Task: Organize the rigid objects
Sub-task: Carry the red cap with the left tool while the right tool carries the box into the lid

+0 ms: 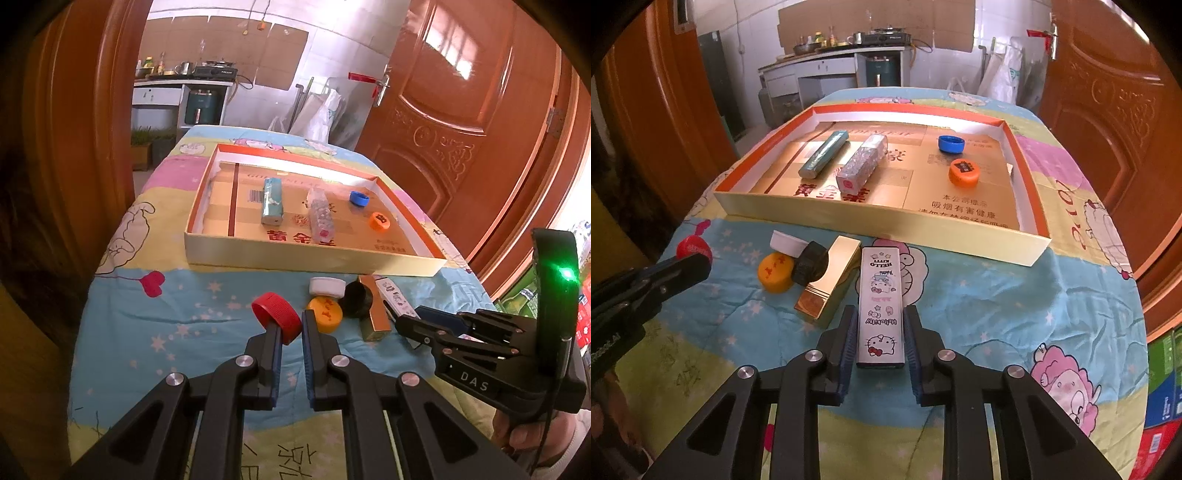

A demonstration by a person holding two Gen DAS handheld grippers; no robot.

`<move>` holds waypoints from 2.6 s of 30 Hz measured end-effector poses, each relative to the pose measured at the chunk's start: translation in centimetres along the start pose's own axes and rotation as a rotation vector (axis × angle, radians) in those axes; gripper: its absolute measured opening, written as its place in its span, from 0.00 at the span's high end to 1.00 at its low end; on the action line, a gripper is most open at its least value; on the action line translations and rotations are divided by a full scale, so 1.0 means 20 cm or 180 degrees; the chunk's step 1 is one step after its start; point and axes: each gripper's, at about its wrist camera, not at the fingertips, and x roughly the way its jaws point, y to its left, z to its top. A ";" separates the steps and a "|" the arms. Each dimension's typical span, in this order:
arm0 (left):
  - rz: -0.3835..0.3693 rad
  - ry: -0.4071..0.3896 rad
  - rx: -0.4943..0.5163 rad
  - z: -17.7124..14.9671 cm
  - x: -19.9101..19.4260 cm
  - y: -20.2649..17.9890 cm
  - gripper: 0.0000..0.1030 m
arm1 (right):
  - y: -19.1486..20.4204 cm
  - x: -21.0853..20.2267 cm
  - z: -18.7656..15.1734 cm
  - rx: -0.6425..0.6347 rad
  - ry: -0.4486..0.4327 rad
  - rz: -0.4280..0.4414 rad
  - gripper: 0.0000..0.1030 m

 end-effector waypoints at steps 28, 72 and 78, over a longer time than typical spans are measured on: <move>0.0025 -0.0180 0.0141 0.13 -0.10 -0.10 0.90 | -0.13 -0.23 0.01 0.0140 -0.0276 -0.0029 0.76; 0.0126 -0.0169 0.0244 0.60 0.20 -0.14 0.90 | -0.24 -0.07 0.50 -0.0103 -0.0457 0.0199 0.76; 0.0174 -0.0098 0.0226 0.68 0.29 -0.09 0.90 | -0.26 0.02 0.57 -0.0146 -0.0404 0.0217 0.76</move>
